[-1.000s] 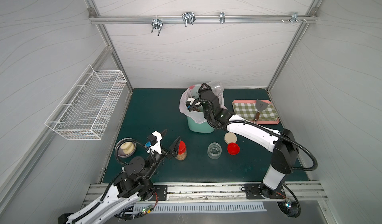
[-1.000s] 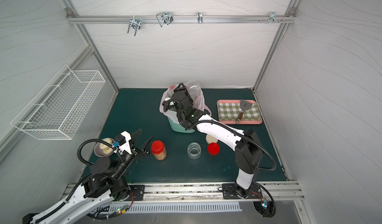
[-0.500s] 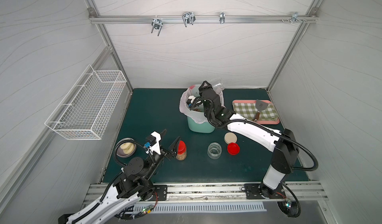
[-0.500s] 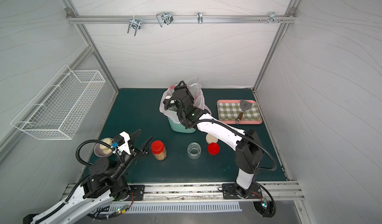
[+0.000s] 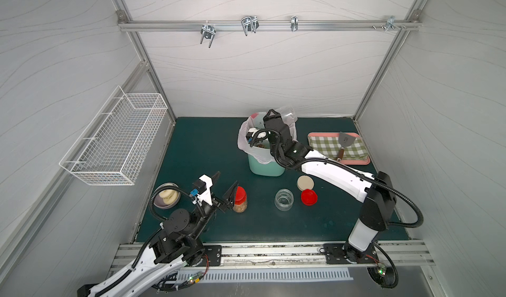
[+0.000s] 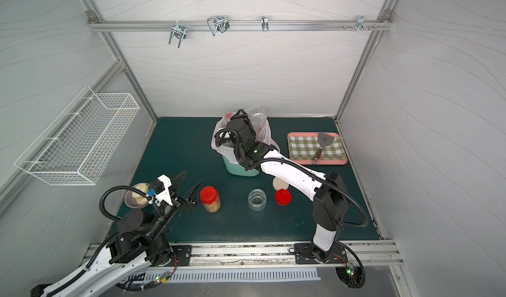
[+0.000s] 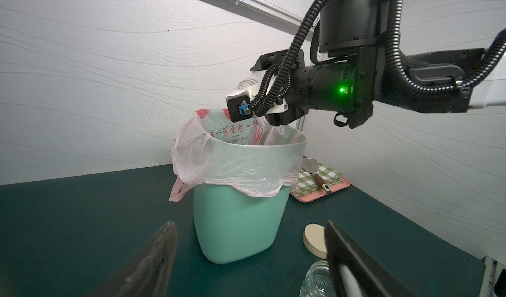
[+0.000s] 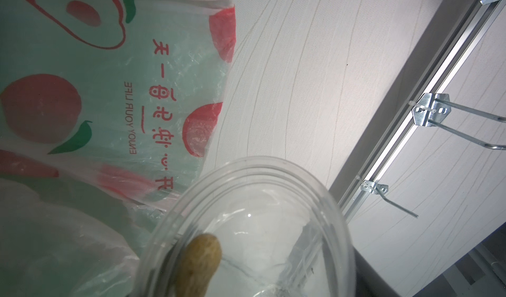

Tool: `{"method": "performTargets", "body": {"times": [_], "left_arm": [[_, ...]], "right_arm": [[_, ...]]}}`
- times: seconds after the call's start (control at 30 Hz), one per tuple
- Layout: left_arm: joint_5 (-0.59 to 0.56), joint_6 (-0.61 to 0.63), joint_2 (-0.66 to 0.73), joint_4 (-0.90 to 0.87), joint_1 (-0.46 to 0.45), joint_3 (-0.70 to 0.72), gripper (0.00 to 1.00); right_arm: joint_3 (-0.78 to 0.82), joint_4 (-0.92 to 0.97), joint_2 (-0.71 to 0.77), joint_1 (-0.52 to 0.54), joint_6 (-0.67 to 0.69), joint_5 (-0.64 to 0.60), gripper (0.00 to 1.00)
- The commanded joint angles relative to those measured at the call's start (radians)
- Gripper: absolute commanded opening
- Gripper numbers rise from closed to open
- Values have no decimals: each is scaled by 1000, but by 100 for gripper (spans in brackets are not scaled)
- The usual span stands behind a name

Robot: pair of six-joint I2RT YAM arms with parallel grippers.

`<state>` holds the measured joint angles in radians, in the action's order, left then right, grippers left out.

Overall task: Empty moldy peanuts from jars
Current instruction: Pour the moldy peanuts from the jar into the trash bin.

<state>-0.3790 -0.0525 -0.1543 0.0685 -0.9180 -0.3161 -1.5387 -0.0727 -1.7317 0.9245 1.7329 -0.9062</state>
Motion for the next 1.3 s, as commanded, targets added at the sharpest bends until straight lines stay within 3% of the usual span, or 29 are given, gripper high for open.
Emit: {"method": "performTargets", "body": {"times": [0.0, 0.23, 0.4, 1.27], "left_arm": [[-8, 9, 10, 24, 0, -11, 86], [-9, 11, 4, 28, -1, -11, 86], [-11, 10, 7, 32, 0, -6, 86], [-4, 6, -11, 41, 0, -9, 86]], "right_arm": [[-2, 2, 48, 11, -18, -21, 0], [-35, 80, 25, -29, -113, 0, 0], [-20, 45, 45, 15, -99, 2, 0], [-103, 372, 166, -90, -736, 234, 0]]}}
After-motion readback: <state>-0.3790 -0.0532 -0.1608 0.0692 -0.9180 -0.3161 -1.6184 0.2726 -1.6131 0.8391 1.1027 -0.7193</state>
